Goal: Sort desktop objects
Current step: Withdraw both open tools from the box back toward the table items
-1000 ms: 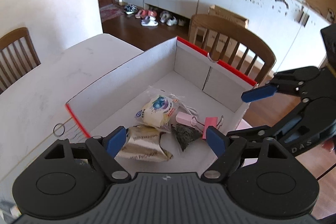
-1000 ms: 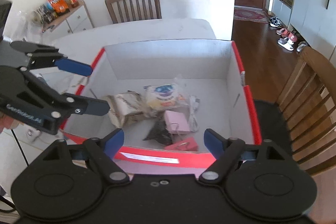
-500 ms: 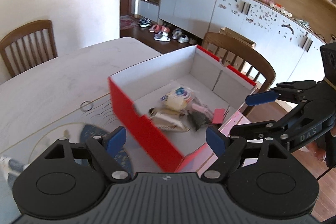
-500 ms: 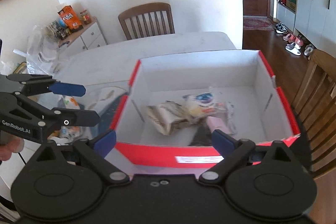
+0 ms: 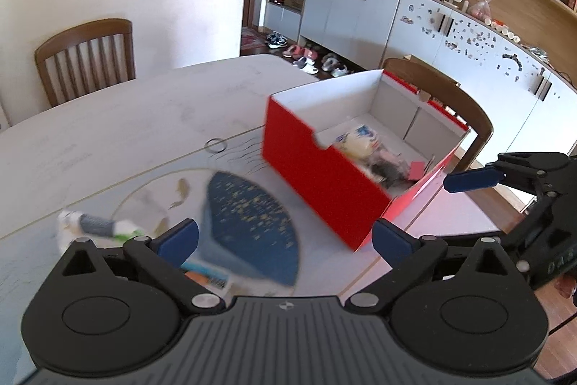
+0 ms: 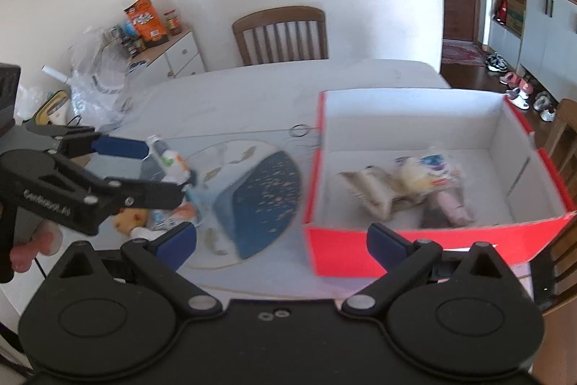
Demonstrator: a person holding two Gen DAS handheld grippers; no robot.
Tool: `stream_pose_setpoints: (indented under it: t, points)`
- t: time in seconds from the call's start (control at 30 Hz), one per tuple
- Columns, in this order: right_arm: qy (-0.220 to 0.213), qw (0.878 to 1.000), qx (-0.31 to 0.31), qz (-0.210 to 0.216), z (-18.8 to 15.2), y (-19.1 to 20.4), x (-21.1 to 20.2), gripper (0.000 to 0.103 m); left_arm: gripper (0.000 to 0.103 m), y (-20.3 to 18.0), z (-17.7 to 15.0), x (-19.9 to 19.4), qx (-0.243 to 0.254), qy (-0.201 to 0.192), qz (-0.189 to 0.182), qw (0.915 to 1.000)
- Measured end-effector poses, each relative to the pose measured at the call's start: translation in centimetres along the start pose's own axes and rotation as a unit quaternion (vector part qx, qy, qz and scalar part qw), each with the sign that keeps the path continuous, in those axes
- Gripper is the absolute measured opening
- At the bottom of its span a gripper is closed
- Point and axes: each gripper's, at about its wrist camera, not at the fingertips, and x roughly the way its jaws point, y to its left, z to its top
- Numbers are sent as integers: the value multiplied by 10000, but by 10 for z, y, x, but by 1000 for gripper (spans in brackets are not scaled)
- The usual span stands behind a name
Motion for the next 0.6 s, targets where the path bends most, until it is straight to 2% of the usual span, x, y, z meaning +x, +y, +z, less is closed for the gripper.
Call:
stream_pose_setpoints:
  t: [0.4, 0.6]
  points:
    - [195, 9997, -3, 164, -21, 75, 37, 101, 103, 62, -40, -24, -163, -41, 542, 9984]
    - [252, 9994, -88, 201, -29, 102, 57, 101, 103, 91, -60, -23, -279, 41, 773, 9966]
